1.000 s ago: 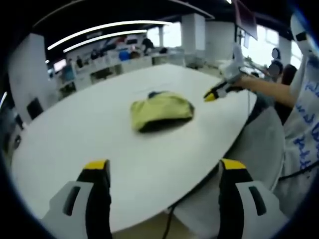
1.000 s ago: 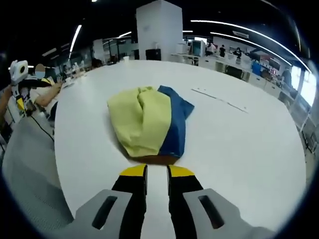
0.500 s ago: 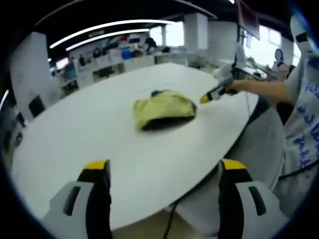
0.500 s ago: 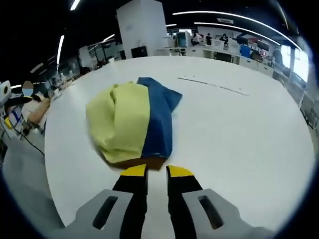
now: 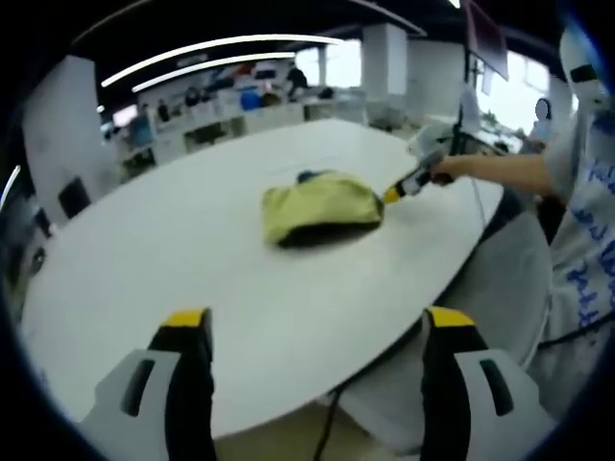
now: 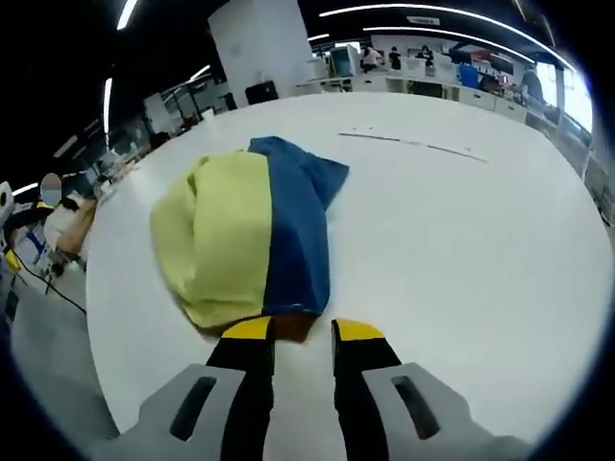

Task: Fold the garment on the visible template until the final outline fits inside the template.

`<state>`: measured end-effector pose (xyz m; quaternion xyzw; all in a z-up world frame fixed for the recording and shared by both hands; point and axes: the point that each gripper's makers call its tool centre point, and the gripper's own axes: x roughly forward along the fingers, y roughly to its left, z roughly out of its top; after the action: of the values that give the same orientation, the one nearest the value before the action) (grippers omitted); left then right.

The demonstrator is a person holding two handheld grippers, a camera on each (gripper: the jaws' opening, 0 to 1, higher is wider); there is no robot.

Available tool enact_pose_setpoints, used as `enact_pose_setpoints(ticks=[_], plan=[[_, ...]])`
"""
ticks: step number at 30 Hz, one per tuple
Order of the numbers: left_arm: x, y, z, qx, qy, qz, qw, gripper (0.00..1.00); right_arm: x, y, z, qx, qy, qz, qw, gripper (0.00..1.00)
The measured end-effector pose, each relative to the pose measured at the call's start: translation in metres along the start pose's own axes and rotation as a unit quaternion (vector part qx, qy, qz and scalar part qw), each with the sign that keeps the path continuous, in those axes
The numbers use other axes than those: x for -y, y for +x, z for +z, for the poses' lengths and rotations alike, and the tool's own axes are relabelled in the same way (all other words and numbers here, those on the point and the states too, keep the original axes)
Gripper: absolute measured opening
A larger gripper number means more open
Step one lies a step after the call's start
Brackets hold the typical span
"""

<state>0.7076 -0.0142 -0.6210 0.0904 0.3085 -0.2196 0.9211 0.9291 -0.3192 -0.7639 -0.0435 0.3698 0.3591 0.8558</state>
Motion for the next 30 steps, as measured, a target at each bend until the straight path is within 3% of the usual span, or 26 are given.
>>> enact_pose_setpoints(ticks=[18,24,30], plan=[[-0.003,-0.003,-0.005,-0.010,-0.008,0.012,0.9998,0.85,0.006,0.012,0.004,0.008,0.011,0.007,0.9999,0.15],[-0.002,-0.002,-0.003,-0.010,-0.004,0.009,0.9999,0.84,0.002,0.009,0.003,0.007,0.008,0.009,0.9999,0.04],[-0.001,-0.001,-0.003,-0.007,0.001,0.004,1.0000,0.85,-0.002,-0.002,0.009,0.015,0.011,0.009,0.9998,0.03]])
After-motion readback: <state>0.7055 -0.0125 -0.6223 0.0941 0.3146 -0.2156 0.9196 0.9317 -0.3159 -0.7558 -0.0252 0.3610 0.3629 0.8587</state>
